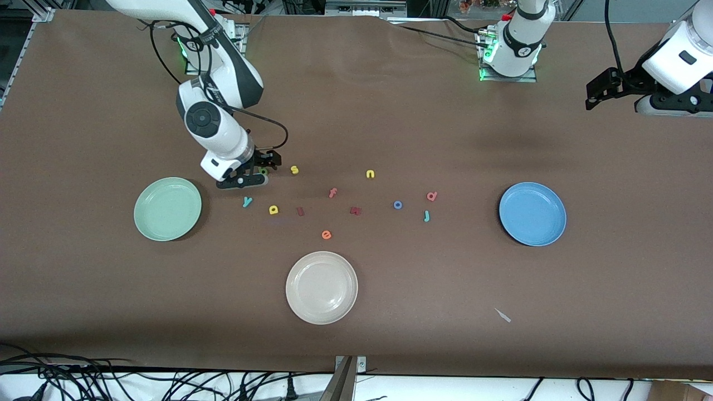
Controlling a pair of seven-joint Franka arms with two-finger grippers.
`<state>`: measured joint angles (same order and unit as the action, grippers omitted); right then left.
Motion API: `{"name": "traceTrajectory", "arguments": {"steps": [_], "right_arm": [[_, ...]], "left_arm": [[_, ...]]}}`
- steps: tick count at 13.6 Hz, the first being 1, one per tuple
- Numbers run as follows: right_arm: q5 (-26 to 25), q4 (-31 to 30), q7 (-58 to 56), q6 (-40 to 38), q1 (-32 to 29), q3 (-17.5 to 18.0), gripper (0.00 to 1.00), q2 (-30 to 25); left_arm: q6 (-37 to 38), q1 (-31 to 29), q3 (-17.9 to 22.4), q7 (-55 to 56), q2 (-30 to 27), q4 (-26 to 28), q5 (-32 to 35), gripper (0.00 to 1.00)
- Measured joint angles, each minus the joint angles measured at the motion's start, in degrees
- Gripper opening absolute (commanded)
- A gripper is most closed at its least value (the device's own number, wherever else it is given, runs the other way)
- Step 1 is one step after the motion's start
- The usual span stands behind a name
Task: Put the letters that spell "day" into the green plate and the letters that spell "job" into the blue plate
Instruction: 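Reach the right gripper toward the green foam letter a, then grasp the green letter with the right gripper while the left gripper reaches letters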
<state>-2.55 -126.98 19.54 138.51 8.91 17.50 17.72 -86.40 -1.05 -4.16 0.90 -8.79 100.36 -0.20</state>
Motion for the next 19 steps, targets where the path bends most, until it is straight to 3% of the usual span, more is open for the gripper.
{"name": "traceTrajectory", "arguments": {"steps": [6,11,19], "right_arm": [[-5.37,0.04,-0.07,0.23,-0.21,-0.37,0.98,3.86],[-7.35,0.44,-0.08,1.39,-0.21,-0.37,0.82,6.14],[-7.42,0.34,-0.12,2.56,-0.21,-0.37,0.68,6.79]], "left_arm": [[0.0,0.17,-0.09,0.0,1.31,-1.07,-0.57,1.0],[0.0,0.17,-0.09,-0.01,2.44,-1.2,-1.08,1.0],[-3.33,0.27,-0.18,-0.07,14.31,-1.08,-1.1,1.0]]}}
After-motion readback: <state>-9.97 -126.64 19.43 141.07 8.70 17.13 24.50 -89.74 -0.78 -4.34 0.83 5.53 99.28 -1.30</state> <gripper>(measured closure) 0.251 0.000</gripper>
